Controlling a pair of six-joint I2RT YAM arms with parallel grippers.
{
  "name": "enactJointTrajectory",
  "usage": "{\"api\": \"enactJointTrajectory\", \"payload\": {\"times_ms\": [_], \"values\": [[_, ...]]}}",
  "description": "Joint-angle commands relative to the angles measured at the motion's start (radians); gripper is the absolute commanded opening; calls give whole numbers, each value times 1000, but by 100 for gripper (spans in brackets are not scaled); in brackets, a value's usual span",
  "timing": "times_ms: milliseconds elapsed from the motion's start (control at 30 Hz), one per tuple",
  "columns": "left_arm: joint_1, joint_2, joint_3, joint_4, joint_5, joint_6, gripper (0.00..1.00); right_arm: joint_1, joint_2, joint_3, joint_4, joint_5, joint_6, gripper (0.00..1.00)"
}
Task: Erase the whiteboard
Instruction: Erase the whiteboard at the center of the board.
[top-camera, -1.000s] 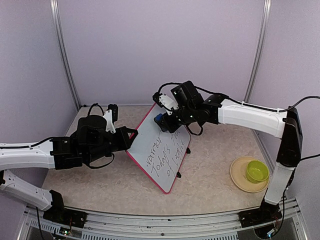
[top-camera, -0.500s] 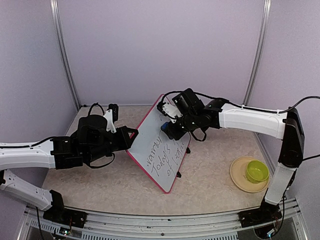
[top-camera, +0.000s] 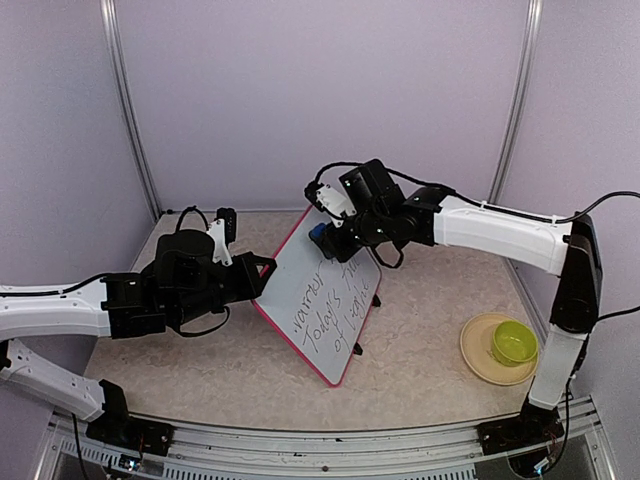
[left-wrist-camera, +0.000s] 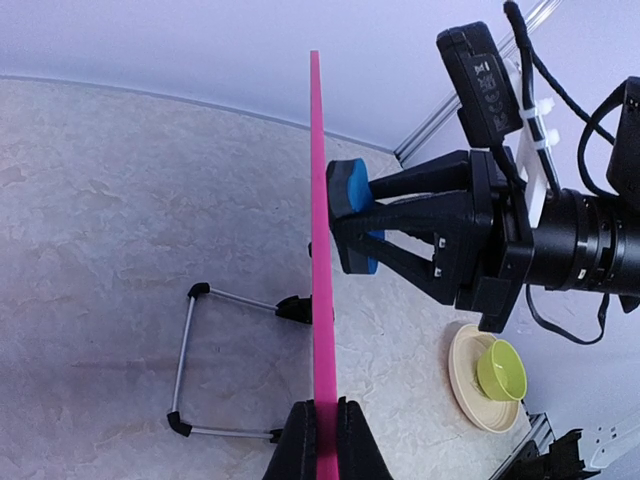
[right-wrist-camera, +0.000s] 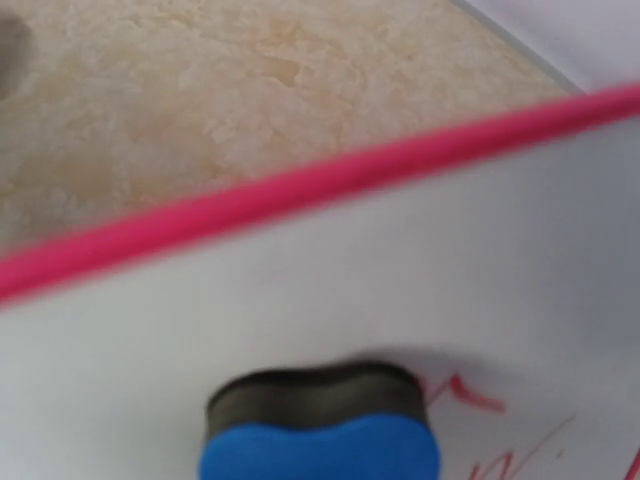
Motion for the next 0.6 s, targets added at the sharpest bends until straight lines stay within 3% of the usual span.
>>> {"api": "enactJointTrajectory", "payload": {"times_ms": [0, 233, 567], "values": [[-31, -11, -7, 2, 113, 30, 0, 25, -27, -145, 42, -24, 9, 0], [-32, -7, -16, 17, 120, 28, 0, 10, -39, -209, 53, 16, 21, 0], [-39, -20, -18, 7, 111, 23, 0, 10, 40, 64, -23, 18, -12, 0]]}}
